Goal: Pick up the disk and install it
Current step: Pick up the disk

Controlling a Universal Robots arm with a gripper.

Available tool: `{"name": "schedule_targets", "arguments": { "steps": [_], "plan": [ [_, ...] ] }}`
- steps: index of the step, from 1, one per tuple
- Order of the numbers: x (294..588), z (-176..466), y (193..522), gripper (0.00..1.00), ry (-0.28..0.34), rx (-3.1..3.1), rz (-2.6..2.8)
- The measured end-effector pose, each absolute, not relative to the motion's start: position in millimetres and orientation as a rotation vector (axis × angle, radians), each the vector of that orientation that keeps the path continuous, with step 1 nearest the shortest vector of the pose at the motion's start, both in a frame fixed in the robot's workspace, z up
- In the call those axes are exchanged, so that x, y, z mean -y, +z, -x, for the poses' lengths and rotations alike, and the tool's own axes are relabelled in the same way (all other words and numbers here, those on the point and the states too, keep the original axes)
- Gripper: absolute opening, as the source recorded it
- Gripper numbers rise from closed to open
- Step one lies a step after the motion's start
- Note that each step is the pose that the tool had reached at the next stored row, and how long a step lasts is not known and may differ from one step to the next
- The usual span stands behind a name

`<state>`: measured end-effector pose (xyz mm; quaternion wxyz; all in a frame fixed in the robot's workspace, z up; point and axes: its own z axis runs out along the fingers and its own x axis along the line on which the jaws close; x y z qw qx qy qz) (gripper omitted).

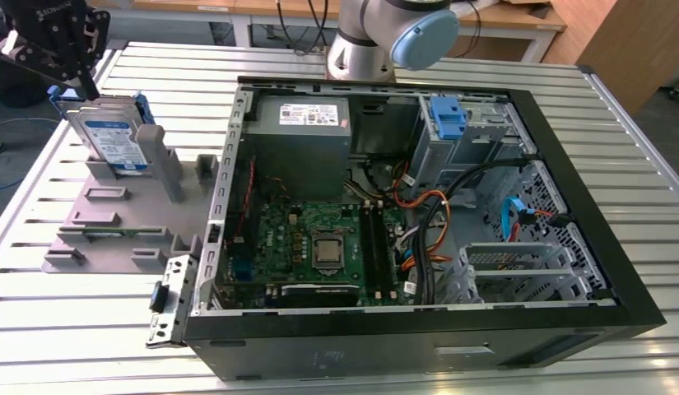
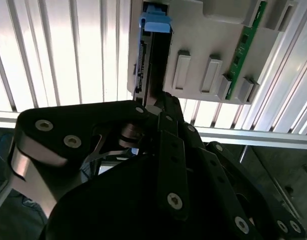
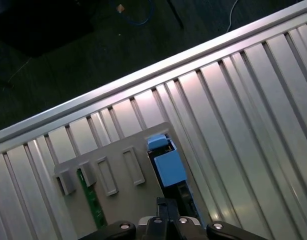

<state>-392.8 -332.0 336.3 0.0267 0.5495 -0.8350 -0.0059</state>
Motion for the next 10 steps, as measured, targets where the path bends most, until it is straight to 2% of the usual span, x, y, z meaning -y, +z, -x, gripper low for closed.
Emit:
{"name": "schedule_targets", "arguments": {
  "steps": [10],
  "plan": [
    [332.0, 392.8, 336.3, 0.11, -0.016, 2.538, -1.758]
  ]
}}
